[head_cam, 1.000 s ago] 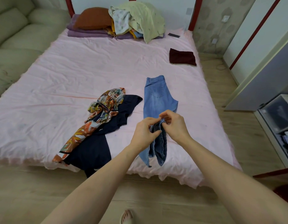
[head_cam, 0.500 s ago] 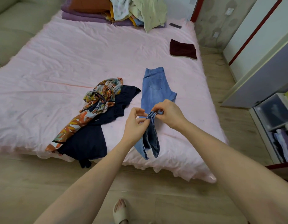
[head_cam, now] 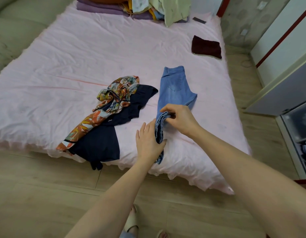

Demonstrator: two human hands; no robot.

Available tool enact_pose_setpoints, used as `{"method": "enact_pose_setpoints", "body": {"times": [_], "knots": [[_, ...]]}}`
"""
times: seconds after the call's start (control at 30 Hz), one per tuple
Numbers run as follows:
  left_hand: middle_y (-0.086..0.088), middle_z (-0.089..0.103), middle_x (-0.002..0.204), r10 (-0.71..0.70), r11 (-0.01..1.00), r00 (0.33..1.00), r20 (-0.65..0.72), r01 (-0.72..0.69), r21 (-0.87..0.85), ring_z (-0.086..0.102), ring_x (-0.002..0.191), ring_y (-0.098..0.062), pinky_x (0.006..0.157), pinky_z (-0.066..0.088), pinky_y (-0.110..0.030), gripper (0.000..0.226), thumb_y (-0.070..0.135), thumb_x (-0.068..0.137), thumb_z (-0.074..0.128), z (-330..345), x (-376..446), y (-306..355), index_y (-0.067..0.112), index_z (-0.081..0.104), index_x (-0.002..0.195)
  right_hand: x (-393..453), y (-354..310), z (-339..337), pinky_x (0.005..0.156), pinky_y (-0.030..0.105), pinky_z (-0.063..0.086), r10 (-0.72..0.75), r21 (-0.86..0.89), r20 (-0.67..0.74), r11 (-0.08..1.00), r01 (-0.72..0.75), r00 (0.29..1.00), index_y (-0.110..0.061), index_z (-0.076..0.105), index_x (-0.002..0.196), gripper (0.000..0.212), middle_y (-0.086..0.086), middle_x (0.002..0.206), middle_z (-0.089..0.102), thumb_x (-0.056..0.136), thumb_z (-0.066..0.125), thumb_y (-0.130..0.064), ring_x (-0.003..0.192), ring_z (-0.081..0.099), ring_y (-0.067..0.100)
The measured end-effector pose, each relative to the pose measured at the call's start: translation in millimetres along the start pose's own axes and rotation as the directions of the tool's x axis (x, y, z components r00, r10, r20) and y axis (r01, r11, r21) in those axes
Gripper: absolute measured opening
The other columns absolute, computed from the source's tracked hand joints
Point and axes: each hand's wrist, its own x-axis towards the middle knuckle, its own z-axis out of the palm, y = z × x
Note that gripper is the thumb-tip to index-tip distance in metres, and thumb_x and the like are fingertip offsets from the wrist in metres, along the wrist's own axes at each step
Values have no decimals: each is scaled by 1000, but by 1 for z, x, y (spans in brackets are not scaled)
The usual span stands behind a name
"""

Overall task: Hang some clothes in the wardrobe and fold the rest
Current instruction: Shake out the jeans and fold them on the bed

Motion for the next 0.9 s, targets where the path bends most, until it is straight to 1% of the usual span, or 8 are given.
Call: {"method": "enact_pose_setpoints", "body": {"times": [0.1,0.27,0.43,0.53,0.67,0.77,0.83,0.9], "knots": [[3,62,92,39,996,998,-56,-34,87,55,99,-25,73,34,-34,16,14,76,55,-11,-2,4,21,55,91,-8,-1,-11,71,27,49,-28,-43,-48,999,26,998,-10,71,86,17,1,79,71,77,61,1,73,61,15],[-3,56,85,60,977,997,49,-68,200,52,75,-28,55,29,-32,20,-1,80,45,-26,2,-8,14,52,91,-48,22,-34,64,35,45,24,-265,31,964,-15,999,-12,46,78,12,4,78,63,79,57,-6,72,55,25],[-7,47,68,304,904,931,204,-349,247,41,62,-21,49,24,-33,24,-15,70,47,-34,7,23,8,51,77,-91,52,-35,49,32,22,109,-717,116,697,8,987,-21,40,95,18,0,66,47,85,46,-7,64,44,30],[2,27,54,319,862,911,262,-394,319,36,57,-21,45,13,-31,29,-14,63,52,-32,-11,34,13,42,65,-112,70,-25,54,31,30,114,-735,10,674,-70,993,-16,50,76,15,5,69,57,80,52,-1,59,50,31],[-6,61,84,164,773,814,558,-457,440,59,86,-27,58,32,-34,19,-3,78,53,5,-49,31,13,61,85,-149,100,12,98,34,33,351,-765,207,640,-73,913,-16,50,71,20,6,83,60,83,48,0,81,51,26],[-1,62,71,237,737,820,521,-501,453,59,74,-22,51,29,-29,15,12,61,77,21,-59,25,17,65,68,-152,119,30,92,33,39,309,-703,259,710,-41,915,-6,63,109,22,11,120,54,88,54,-7,115,50,26],[3,47,45,295,714,817,495,-533,455,49,48,-18,47,21,-26,36,18,29,85,33,-61,8,22,52,43,-151,133,48,84,36,39,228,-679,342,731,72,912,-7,57,110,26,9,118,52,84,57,-7,112,49,28],[4,41,40,312,704,823,475,-536,466,44,43,-17,51,23,-26,38,15,26,82,56,-68,-16,24,48,41,-151,152,75,72,37,38,127,-614,393,773,157,911,-11,57,100,28,9,103,57,74,61,-2,98,55,31]]}}
